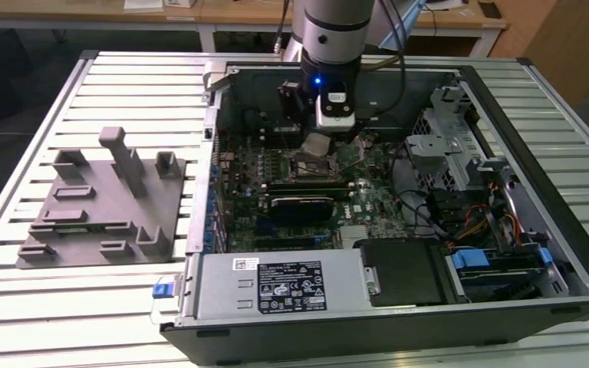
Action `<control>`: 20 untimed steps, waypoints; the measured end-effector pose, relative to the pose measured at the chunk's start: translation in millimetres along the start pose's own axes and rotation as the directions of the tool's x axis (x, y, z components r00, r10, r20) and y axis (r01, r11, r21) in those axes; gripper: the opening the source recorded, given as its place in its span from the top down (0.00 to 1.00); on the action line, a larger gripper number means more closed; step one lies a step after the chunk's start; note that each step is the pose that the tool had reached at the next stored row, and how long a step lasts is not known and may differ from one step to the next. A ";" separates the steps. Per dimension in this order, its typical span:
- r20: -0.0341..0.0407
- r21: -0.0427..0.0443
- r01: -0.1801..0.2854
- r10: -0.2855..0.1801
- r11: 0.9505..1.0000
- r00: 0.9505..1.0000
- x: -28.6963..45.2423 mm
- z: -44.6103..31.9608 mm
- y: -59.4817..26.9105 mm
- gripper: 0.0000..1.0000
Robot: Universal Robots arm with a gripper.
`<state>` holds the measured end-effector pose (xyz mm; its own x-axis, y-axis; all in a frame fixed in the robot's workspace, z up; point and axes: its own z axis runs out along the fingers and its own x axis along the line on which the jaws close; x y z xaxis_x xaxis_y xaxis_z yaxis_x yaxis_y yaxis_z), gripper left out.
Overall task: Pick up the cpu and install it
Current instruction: 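Place the cpu into insertion slot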
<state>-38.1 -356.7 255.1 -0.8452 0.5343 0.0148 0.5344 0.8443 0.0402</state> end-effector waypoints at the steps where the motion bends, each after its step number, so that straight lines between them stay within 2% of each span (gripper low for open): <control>1: 0.001 0.000 -0.020 0.020 1.000 1.000 0.0 0.2 0.0 0.46; 6: 0.004 -0.002 -0.109 0.109 0.994 0.994 0.0 1.3 -0.1 0.46; 11: 0.008 -0.004 -0.199 0.199 0.980 0.980 0.0 2.3 -0.1 0.46; 14: 0.010 -0.005 -0.252 0.252 0.968 0.968 -0.1 3.0 -0.1 0.46; 17: 0.012 -0.006 -0.305 0.305 0.952 0.952 -0.1 3.6 -0.1 0.46; 20: 0.013 -0.008 -0.356 0.356 0.935 0.934 -0.1 4.4 -0.2 0.46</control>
<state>-38.1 -356.7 250.7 -0.5996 0.8002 0.0148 0.8000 0.5987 0.0402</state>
